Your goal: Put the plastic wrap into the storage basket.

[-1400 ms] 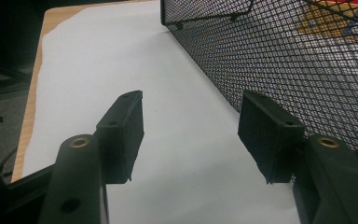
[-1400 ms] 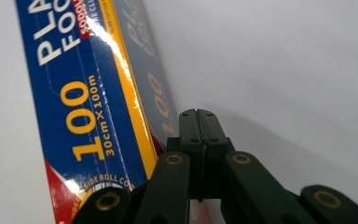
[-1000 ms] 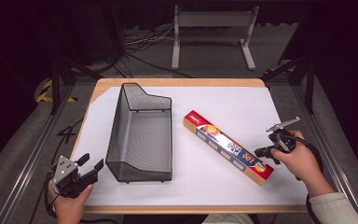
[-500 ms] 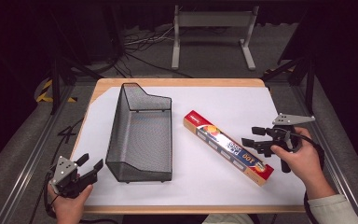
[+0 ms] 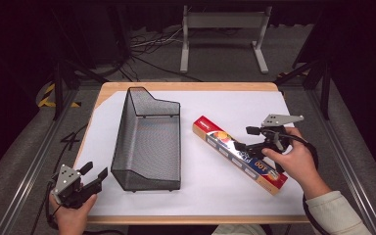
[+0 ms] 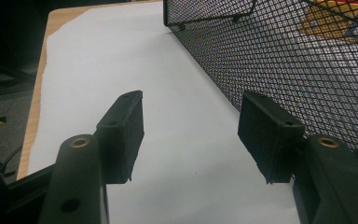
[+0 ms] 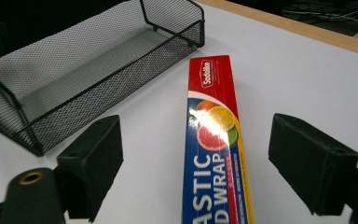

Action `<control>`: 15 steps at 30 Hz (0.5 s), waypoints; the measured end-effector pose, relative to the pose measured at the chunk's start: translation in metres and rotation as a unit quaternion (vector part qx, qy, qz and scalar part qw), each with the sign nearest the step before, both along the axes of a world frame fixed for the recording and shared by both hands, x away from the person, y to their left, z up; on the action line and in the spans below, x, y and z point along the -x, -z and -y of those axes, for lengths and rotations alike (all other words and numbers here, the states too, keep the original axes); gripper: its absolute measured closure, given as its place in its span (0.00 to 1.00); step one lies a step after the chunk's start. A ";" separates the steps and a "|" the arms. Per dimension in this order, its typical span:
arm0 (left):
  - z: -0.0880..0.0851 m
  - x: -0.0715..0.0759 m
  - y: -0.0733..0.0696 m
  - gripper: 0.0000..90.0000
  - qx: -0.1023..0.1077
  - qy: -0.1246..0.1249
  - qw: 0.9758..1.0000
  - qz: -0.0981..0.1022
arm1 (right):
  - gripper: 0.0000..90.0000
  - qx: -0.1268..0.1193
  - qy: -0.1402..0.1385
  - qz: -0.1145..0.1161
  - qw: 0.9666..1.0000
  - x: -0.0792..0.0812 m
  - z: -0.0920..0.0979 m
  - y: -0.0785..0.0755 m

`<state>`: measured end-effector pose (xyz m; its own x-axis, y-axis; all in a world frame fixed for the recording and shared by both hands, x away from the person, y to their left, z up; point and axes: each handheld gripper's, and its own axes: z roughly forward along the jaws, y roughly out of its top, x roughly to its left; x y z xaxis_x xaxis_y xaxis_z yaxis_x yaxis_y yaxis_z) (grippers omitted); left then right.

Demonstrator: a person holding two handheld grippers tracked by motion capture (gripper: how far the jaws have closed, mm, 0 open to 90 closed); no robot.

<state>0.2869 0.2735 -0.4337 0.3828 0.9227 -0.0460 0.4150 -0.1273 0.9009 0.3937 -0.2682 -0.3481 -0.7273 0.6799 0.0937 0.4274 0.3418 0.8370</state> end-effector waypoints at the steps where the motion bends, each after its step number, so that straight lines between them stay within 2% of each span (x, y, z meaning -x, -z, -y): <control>1: 0.000 0.000 0.000 0.46 0.000 0.000 1.000 0.000 | 0.20 0.006 0.000 0.001 1.000 -0.003 -0.003 0.002; 3: 0.000 0.000 0.000 0.46 0.001 0.000 1.000 0.001 | 0.20 0.015 0.004 -0.002 1.000 -0.007 -0.008 0.005; 5: 0.000 0.000 0.000 0.46 0.000 0.001 1.000 0.000 | 0.20 0.035 0.007 -0.006 0.999 -0.013 -0.015 0.009; 8: -0.001 0.000 0.000 0.46 0.000 0.001 1.000 -0.001 | 0.20 0.062 0.008 -0.024 0.998 -0.019 -0.021 0.016; 13: -0.002 0.001 0.000 0.46 0.001 -0.002 1.000 0.000 | 0.18 0.110 0.015 -0.059 0.992 -0.030 -0.027 0.029; 15: -0.002 0.001 0.000 0.46 0.002 -0.001 1.000 0.001 | 0.17 0.116 0.018 -0.068 0.991 -0.032 -0.028 0.031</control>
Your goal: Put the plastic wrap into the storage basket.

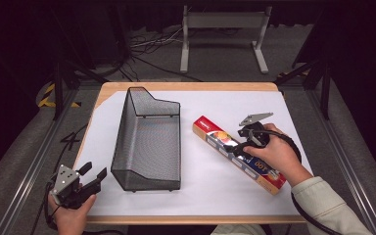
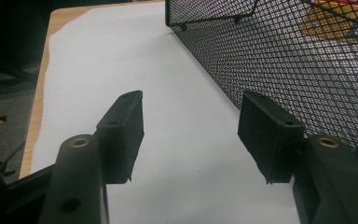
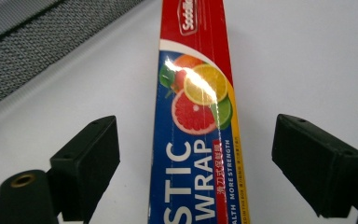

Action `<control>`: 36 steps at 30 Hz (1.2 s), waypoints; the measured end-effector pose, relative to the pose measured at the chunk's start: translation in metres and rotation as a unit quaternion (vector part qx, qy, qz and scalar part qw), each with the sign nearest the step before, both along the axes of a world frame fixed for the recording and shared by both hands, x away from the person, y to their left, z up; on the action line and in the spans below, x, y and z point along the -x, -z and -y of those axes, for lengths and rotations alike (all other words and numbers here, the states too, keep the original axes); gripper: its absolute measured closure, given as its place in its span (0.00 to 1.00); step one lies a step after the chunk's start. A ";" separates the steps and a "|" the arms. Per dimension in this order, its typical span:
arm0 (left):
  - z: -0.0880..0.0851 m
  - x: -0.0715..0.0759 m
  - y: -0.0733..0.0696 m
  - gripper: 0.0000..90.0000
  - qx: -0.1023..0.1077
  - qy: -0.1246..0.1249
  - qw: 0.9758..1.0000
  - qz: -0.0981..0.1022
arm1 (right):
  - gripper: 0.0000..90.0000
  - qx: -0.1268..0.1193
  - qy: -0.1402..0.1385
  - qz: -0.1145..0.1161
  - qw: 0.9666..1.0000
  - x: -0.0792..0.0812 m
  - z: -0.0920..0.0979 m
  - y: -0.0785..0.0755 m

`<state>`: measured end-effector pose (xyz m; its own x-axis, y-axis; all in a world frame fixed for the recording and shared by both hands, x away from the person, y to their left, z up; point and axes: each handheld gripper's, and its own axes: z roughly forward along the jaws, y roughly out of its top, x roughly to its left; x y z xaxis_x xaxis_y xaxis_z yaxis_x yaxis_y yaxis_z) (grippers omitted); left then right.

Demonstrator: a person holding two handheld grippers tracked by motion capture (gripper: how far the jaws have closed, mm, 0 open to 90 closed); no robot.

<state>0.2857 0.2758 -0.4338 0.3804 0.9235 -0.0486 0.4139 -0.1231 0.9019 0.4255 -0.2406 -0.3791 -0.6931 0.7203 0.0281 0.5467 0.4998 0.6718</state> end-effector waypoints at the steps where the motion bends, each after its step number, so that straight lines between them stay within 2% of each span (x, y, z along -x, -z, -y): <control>1: 0.000 0.000 0.000 0.46 0.000 0.000 1.000 0.000 | 0.16 0.006 0.000 -0.008 1.000 -0.002 0.000 0.002; 4: 0.000 0.000 0.000 0.46 -0.001 -0.001 1.000 -0.001 | 0.16 0.025 -0.003 -0.021 0.999 -0.005 0.000 0.008; 5: -0.001 0.000 0.000 0.46 -0.002 -0.001 1.000 -0.002 | 0.15 0.034 -0.006 -0.034 0.999 -0.006 0.000 0.011; 11: -0.001 0.000 0.000 0.46 -0.001 -0.003 1.000 -0.002 | 0.16 0.058 -0.001 -0.064 0.996 -0.010 -0.002 0.023; 14: 0.000 0.000 0.001 0.46 -0.002 -0.002 1.000 -0.002 | 0.23 0.069 -0.005 -0.079 0.994 -0.012 -0.002 0.025; 18: -0.001 0.000 0.001 0.46 -0.001 -0.002 1.000 -0.003 | 0.25 0.087 0.000 -0.100 0.991 -0.015 -0.003 0.031; 21: -0.001 0.000 0.001 0.46 -0.002 -0.002 1.000 -0.002 | 0.28 0.090 0.003 -0.113 0.989 -0.017 -0.006 0.033; 23: -0.001 0.000 0.001 0.46 -0.002 -0.002 1.000 -0.002 | 0.32 0.097 0.002 -0.117 0.988 -0.017 -0.008 0.034; 25: -0.001 0.000 0.001 0.46 -0.002 -0.002 1.000 -0.003 | 0.37 0.109 0.002 -0.126 0.986 -0.016 -0.011 0.036; 28: -0.001 0.000 0.001 0.46 -0.002 -0.002 1.000 -0.002 | 0.43 0.137 0.008 -0.112 0.984 -0.012 -0.016 0.035; 30: -0.001 0.000 0.001 0.46 -0.002 -0.002 1.000 -0.002 | 0.45 0.147 0.013 -0.105 0.983 -0.011 -0.019 0.034; 33: -0.001 0.000 0.001 0.46 -0.002 -0.002 1.000 -0.001 | 0.45 0.150 0.015 -0.102 0.983 -0.009 -0.020 0.033; 36: -0.001 0.000 0.001 0.46 -0.002 -0.003 1.000 -0.002 | 0.45 0.141 0.020 -0.104 0.984 -0.008 -0.020 0.033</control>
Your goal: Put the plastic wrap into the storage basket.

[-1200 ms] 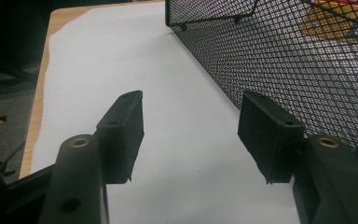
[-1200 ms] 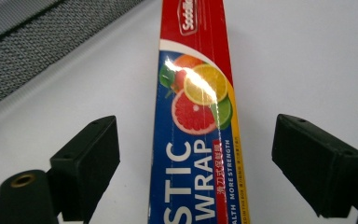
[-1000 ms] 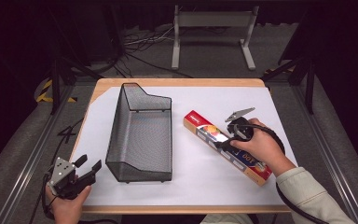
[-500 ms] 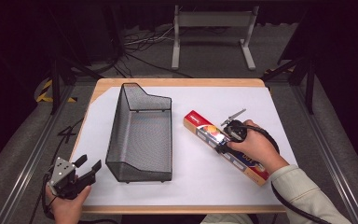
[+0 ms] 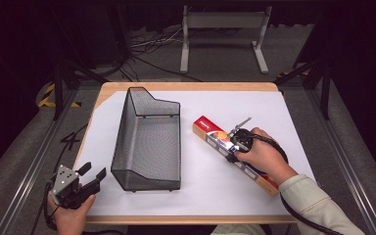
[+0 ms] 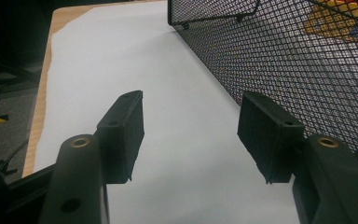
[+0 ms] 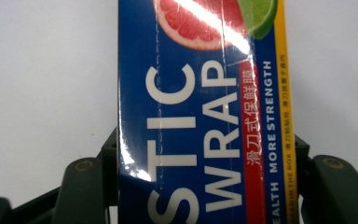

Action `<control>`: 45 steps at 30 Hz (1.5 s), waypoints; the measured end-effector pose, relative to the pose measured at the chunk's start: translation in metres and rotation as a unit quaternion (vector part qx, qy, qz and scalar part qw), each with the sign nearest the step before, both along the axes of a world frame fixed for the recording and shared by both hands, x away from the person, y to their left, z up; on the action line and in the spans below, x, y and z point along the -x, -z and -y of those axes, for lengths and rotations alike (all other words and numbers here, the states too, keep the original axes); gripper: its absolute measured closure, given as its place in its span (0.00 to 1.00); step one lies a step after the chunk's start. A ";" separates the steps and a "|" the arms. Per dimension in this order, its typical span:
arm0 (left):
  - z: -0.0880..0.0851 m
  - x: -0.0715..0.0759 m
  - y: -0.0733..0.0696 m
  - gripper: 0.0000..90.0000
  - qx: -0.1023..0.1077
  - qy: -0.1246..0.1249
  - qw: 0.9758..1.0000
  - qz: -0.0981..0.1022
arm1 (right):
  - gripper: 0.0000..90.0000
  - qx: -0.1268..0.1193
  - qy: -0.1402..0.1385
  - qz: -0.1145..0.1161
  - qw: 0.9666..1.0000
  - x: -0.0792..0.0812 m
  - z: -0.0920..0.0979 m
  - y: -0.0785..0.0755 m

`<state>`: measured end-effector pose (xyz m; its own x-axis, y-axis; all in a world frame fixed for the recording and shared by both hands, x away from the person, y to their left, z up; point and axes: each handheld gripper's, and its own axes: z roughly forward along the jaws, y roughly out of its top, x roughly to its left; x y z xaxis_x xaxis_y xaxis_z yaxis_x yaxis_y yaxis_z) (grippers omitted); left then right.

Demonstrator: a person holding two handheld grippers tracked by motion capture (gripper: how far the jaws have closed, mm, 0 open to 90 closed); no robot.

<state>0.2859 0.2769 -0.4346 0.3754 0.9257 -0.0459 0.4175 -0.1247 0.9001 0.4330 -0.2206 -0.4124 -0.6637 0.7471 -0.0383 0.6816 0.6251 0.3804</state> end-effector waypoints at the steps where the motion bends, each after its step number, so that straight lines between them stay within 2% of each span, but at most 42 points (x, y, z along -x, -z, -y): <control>1: 0.000 0.000 0.000 0.46 0.000 0.000 1.000 0.000 | 0.45 -0.004 0.002 -0.002 1.000 0.001 0.000 -0.001; 8: 0.001 0.000 0.000 0.46 0.000 0.000 1.000 0.001 | 0.45 -0.028 0.012 0.010 0.999 0.004 0.001 -0.014; 12: 0.001 0.000 0.000 0.46 -0.001 0.000 1.000 0.001 | 0.45 -0.050 0.020 0.019 0.998 0.008 0.000 -0.034; 23: 0.001 0.000 0.000 0.46 -0.001 0.000 1.000 0.002 | 0.45 -0.066 0.026 0.040 0.997 0.018 0.000 -0.064; 29: 0.001 0.000 -0.001 0.46 -0.001 0.000 1.000 0.002 | 0.45 -0.072 0.030 0.039 0.996 0.021 -0.004 -0.075; 33: 0.001 0.000 0.000 0.46 -0.002 0.000 1.000 0.002 | 0.45 -0.083 0.037 0.026 0.996 0.021 -0.013 -0.081; 37: -0.001 0.002 0.000 0.46 -0.003 -0.003 1.000 0.002 | 0.45 -0.081 0.036 0.021 0.996 0.020 -0.025 -0.085; 45: -0.007 0.009 0.000 0.46 -0.001 -0.014 1.000 0.004 | 0.45 -0.085 0.041 0.009 0.996 0.017 -0.060 -0.098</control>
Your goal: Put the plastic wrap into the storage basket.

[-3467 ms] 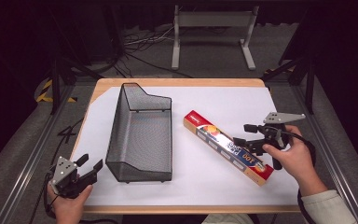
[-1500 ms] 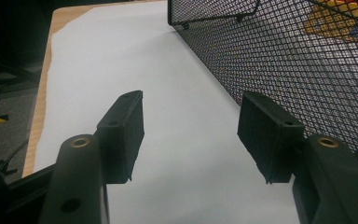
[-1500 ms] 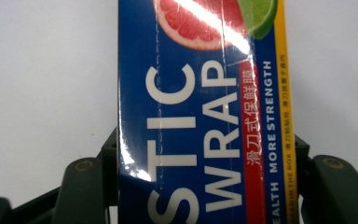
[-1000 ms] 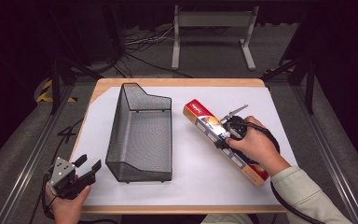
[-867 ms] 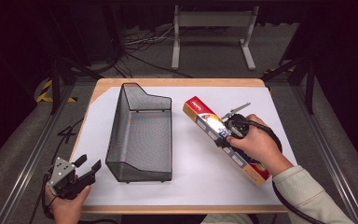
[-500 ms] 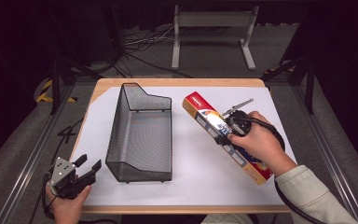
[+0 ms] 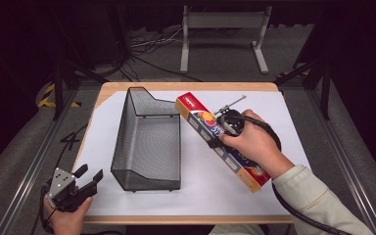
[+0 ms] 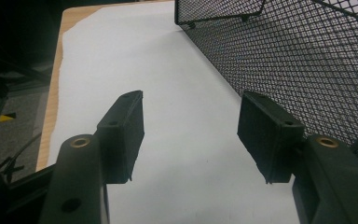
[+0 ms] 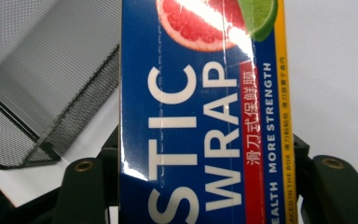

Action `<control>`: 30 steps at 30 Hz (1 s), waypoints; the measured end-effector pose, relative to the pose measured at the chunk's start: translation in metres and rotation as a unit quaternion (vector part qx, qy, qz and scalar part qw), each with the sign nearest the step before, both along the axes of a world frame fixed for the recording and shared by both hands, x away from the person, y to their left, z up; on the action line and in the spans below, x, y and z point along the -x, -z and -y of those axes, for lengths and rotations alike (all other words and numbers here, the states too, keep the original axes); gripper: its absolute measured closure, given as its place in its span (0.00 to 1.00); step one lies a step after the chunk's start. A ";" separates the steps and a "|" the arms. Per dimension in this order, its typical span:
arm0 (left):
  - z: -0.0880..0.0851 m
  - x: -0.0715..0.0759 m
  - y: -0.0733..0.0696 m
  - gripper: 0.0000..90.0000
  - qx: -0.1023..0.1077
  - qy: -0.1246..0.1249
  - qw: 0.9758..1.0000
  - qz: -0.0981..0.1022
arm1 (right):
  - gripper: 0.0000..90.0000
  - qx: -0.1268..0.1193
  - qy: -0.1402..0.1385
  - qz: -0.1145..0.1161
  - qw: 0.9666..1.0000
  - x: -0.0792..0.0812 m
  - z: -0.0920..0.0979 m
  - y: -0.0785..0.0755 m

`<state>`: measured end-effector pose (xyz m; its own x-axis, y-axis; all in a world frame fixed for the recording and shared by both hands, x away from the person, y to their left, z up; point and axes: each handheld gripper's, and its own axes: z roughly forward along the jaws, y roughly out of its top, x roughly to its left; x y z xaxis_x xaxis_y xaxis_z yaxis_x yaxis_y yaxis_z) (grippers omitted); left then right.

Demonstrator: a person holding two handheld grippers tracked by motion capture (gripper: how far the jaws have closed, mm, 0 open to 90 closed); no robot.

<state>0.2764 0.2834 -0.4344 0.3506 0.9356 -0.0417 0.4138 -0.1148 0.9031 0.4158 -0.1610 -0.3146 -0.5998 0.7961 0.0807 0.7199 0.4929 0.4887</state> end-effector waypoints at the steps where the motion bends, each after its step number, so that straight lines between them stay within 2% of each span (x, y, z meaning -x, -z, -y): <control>1: -0.001 0.001 0.000 0.46 0.001 -0.001 1.000 0.001 | 0.45 -0.001 0.001 -0.003 1.000 -0.001 -0.005 -0.002; 7: -0.003 0.005 0.000 0.46 0.000 -0.006 1.000 0.001 | 0.45 -0.013 0.004 -0.022 1.000 -0.006 -0.030 -0.007; 9: -0.003 0.005 0.000 0.46 -0.002 -0.005 1.000 0.001 | 0.45 -0.012 0.008 -0.021 1.000 -0.007 -0.037 -0.008; 15: -0.002 0.003 0.000 0.46 -0.002 -0.002 1.000 0.001 | 0.45 -0.014 0.033 -0.033 0.999 -0.006 -0.058 -0.009; 19: 0.000 0.002 0.000 0.46 -0.003 0.002 1.000 0.002 | 0.45 -0.007 0.047 -0.024 0.999 -0.006 -0.069 -0.009; 25: 0.002 -0.002 -0.001 0.46 -0.002 0.009 1.000 0.003 | 0.45 -0.004 0.061 -0.027 0.998 -0.006 -0.088 -0.010; 27: 0.003 -0.003 -0.001 0.46 -0.002 0.011 1.000 0.002 | 0.45 -0.006 0.068 -0.020 0.997 -0.005 -0.098 -0.011; 30: 0.004 -0.004 -0.001 0.46 -0.002 0.014 1.000 0.004 | 0.45 -0.006 0.069 -0.017 0.997 -0.005 -0.104 -0.010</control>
